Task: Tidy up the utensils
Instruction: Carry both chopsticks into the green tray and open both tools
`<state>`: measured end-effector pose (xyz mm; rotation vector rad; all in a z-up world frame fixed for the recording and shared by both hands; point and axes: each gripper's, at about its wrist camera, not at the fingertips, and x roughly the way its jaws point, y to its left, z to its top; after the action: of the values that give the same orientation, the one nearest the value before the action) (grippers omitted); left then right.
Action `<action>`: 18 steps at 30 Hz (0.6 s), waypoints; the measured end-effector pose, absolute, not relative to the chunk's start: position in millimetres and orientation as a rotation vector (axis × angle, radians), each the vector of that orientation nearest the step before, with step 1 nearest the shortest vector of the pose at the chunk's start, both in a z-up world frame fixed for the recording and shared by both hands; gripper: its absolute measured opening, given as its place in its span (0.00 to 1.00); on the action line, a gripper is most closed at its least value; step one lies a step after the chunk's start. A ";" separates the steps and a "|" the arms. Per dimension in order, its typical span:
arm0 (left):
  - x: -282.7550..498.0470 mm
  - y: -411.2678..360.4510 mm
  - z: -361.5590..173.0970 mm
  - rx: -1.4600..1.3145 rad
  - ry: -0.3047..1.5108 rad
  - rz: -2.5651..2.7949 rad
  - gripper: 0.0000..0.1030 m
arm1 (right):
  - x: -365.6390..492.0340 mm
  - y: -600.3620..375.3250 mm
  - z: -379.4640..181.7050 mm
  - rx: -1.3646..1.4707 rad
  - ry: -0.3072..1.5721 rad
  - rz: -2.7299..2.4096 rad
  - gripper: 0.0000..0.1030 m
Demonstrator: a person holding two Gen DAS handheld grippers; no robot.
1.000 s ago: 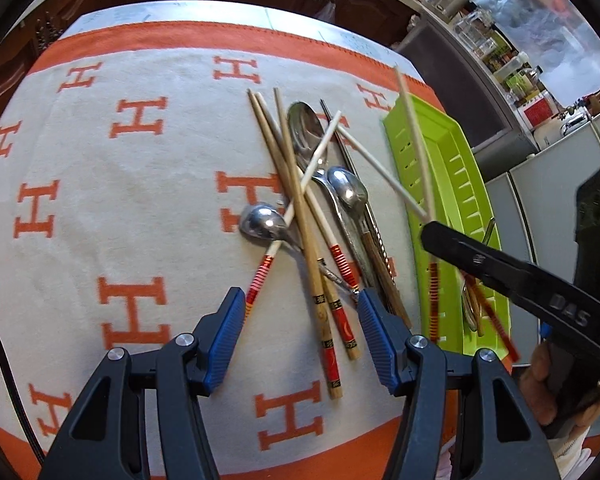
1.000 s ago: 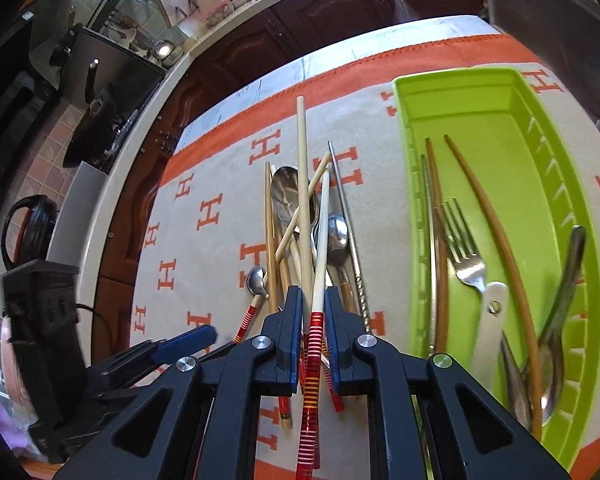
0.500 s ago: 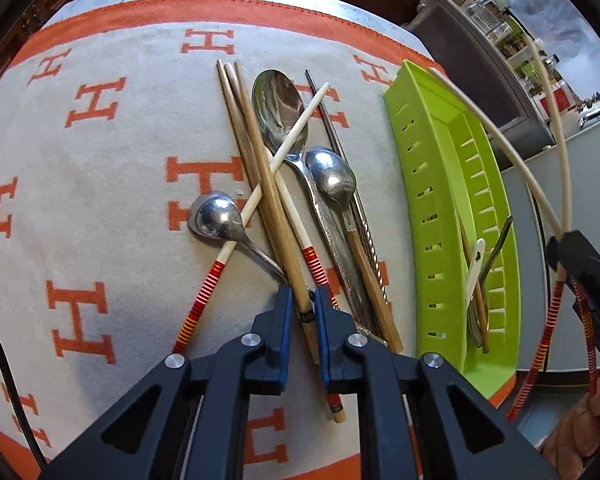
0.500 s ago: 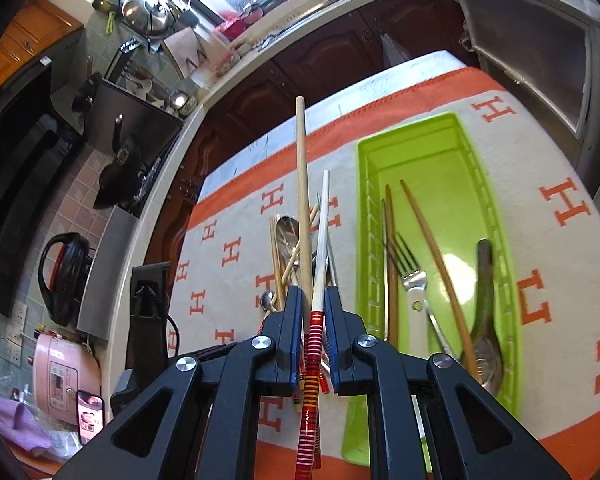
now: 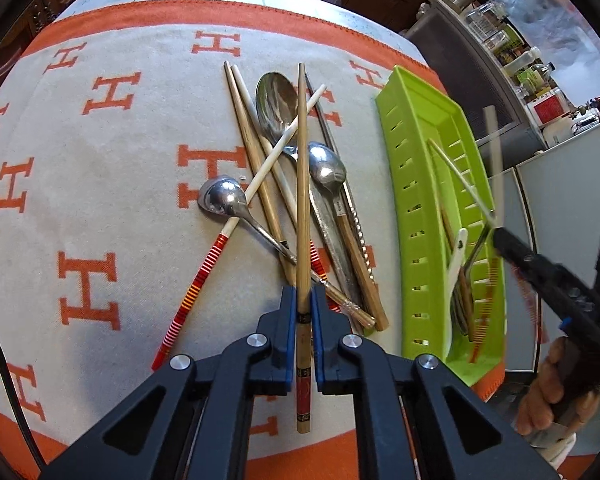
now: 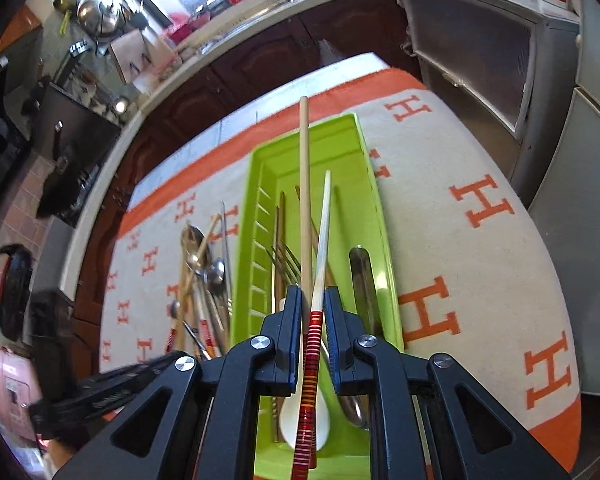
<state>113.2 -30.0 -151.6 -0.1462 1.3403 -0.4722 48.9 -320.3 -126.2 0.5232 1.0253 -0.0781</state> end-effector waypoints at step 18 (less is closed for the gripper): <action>85.7 -99.5 -73.7 -0.080 1.251 -0.683 0.05 | 14.3 -336.4 -104.6 0.638 0.936 -0.095 0.31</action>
<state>85.7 -99.5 -73.7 -0.0800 1.2510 -0.6831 14.3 -336.4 -104.6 0.6380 0.9363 -0.0947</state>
